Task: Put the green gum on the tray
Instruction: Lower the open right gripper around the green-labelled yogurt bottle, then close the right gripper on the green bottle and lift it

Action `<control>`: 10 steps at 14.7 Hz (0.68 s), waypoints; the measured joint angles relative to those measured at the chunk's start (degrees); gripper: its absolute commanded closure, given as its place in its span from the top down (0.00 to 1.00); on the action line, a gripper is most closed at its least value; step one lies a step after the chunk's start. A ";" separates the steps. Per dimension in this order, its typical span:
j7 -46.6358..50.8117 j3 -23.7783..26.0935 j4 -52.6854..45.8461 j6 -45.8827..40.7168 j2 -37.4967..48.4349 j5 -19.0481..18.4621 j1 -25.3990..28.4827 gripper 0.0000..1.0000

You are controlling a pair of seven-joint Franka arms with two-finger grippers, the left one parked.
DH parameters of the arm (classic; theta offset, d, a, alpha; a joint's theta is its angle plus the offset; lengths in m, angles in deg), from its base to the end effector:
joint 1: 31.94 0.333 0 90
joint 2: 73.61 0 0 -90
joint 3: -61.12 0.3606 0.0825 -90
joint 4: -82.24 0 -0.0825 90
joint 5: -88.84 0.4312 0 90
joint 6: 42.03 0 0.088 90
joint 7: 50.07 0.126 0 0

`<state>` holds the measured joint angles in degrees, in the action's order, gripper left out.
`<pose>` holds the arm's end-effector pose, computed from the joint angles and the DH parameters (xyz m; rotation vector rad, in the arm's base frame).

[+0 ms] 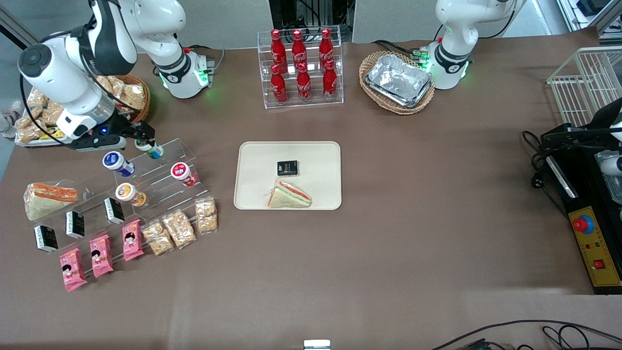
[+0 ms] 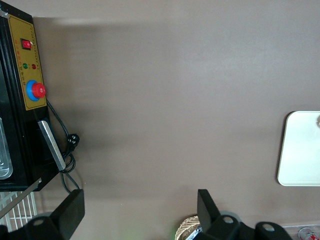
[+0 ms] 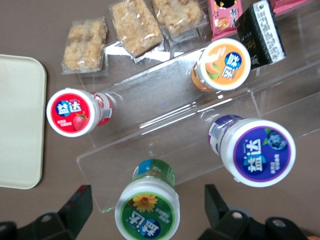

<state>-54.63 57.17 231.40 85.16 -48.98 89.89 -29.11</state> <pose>0.4205 -0.0066 0.3966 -3.0982 -0.0851 -0.0734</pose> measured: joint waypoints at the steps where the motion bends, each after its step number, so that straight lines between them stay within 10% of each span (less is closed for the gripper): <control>1: -0.01 0.00 0.86 0.50 0.31 0.00 0.00 1.00; 10: -0.02 0.11 5.55 3.39 2.93 0.00 0.00 0.98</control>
<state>-54.65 57.27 236.95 88.55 -46.05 89.89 -29.10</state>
